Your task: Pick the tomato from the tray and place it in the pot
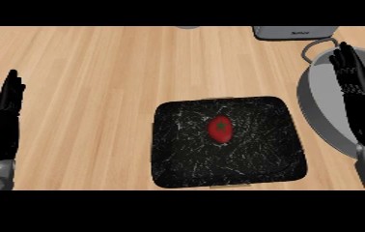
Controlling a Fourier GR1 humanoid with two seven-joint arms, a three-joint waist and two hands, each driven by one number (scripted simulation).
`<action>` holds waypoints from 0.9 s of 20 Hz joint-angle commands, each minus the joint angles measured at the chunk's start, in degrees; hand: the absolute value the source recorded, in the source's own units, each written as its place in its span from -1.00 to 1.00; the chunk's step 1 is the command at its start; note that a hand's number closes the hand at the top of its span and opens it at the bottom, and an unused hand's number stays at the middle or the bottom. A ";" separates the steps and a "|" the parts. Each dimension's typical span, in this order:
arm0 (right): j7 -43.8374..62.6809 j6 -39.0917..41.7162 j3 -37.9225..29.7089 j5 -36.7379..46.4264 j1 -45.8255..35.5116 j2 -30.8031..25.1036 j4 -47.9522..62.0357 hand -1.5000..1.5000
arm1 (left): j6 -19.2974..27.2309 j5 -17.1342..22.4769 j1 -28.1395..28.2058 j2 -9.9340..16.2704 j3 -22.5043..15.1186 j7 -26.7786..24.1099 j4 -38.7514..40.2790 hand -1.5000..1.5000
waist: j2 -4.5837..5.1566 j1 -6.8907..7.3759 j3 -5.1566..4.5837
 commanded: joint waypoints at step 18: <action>6.47 -23.29 4.75 23.50 16.16 8.19 -12.20 -1.00 | -5.96 7.66 -6.06 -10.49 -0.08 9.27 -5.20 0.00 | -0.22 0.39 -1.43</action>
